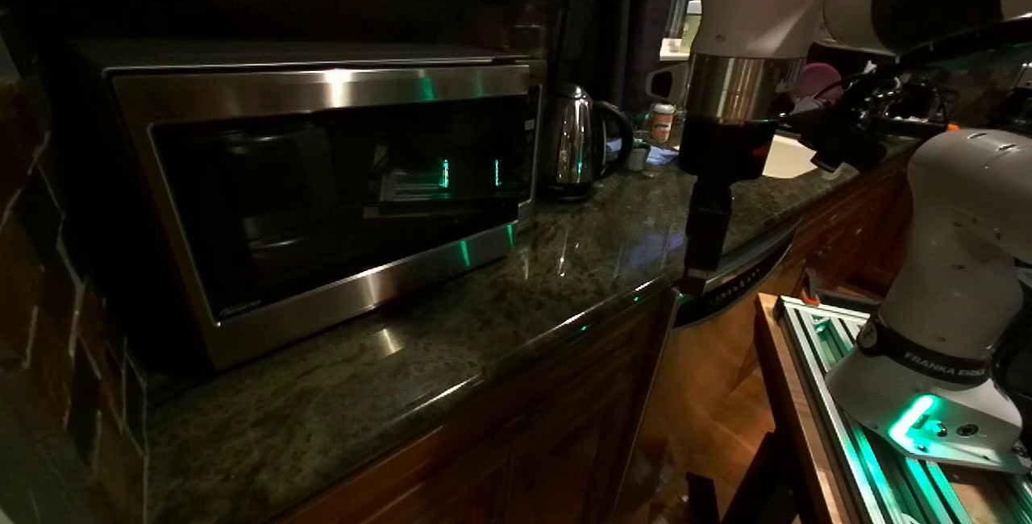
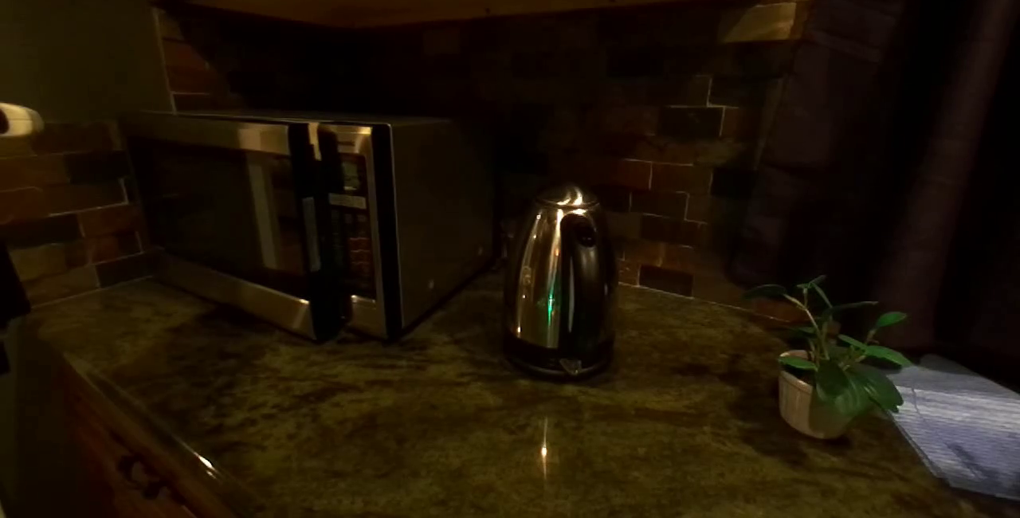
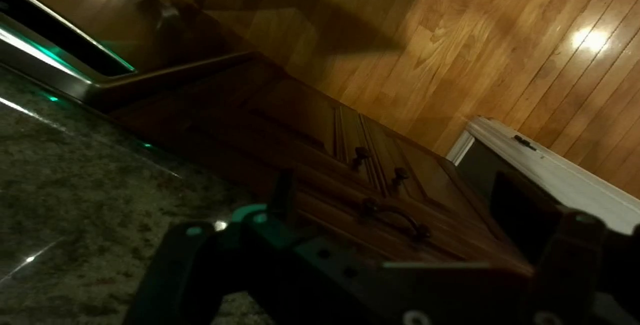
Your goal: Close the door of the microwave fully
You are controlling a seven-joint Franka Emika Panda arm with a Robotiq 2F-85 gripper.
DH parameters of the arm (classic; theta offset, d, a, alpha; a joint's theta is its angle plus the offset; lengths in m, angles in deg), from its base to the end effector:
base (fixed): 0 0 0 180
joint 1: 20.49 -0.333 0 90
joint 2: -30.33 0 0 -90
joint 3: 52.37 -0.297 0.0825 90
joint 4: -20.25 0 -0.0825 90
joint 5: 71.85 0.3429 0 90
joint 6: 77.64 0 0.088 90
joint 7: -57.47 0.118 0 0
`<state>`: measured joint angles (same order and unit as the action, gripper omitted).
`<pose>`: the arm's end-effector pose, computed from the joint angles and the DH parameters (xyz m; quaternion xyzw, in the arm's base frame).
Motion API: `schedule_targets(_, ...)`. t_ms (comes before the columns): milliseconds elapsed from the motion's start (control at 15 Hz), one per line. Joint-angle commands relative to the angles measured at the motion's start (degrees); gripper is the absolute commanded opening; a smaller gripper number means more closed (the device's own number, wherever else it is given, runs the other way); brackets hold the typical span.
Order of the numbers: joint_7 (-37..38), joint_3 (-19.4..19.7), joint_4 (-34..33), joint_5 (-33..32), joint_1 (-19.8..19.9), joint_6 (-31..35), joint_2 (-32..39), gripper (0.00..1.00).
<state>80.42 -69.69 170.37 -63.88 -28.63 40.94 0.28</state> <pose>0.3117 0.1547 0.4023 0.9991 -0.0337 -0.0129 0.0212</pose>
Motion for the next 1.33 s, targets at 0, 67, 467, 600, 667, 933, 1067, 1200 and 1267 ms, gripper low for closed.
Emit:
schedule_targets(0,10.0,-3.6,-0.2,-6.4,2.9,5.0,0.5,1.0)
schedule_targets(67,12.9,-4.3,-0.3,-7.8,3.7,7.0,0.6,1.0)
schedule_targets(467,32.7,-7.6,-2.6,-16.8,8.7,11.1,1.7,1.0)
schedule_targets(600,38.8,-7.8,-3.0,-19.1,10.3,13.3,2.2,0.93)
schedule_targets(667,42.2,-8.2,-2.9,-20.9,11.2,14.6,2.1,0.74)
schedule_targets(933,51.8,-10.6,-3.2,-35.0,16.3,21.4,3.4,0.42)
schedule_targets(1067,56.7,-12.2,-3.7,-42.7,18.6,22.8,3.9,0.27)
schedule_targets(1200,61.8,-12.7,-4.7,-49.0,19.7,23.5,4.9,0.11)
schedule_targets(1267,64.7,-12.3,-5.1,-51.9,19.6,24.4,5.4,0.04)
